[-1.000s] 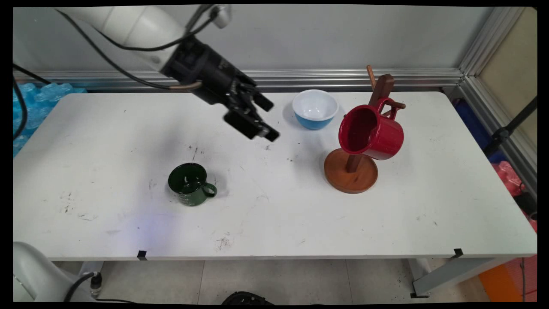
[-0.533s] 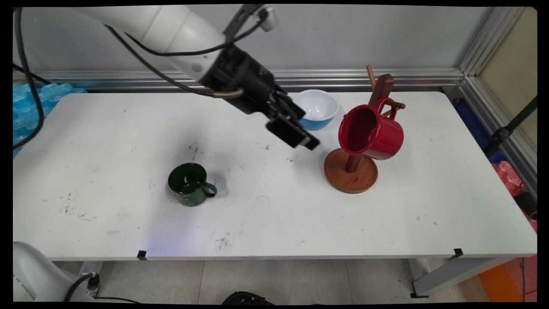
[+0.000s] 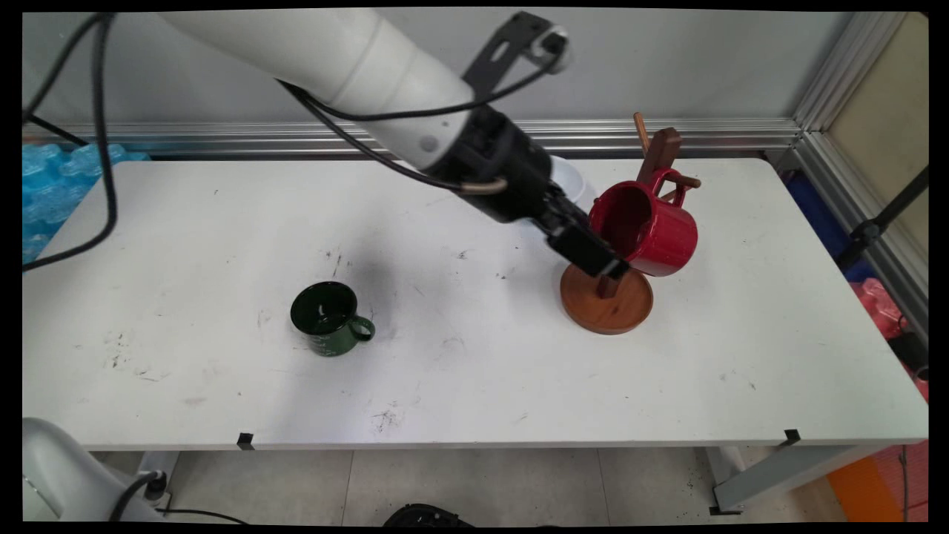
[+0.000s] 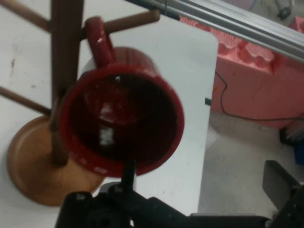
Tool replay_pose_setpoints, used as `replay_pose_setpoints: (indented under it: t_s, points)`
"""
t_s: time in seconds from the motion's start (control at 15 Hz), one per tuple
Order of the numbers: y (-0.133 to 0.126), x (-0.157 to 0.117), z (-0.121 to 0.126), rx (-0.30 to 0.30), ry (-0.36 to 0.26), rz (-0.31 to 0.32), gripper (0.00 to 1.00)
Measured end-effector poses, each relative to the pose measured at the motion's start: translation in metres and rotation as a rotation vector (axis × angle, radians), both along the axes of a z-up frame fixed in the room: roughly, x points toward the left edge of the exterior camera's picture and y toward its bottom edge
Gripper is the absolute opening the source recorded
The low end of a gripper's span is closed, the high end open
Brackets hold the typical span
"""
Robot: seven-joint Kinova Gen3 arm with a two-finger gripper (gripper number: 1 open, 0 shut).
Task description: Pick up the red mug from the rack
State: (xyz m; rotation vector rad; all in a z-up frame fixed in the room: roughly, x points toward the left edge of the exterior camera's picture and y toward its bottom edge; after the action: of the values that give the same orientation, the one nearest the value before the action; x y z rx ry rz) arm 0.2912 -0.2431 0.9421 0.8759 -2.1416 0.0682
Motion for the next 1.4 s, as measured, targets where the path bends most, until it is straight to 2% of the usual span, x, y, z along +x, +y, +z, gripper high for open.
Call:
replay_pose_setpoints:
  t_s: [0.6,1.4]
  points:
    - [-0.013,-0.048,-0.018,0.012,0.024,0.053,1.00]
    - [-0.024,-0.068,-0.031,-0.001,0.022,0.096,1.00]
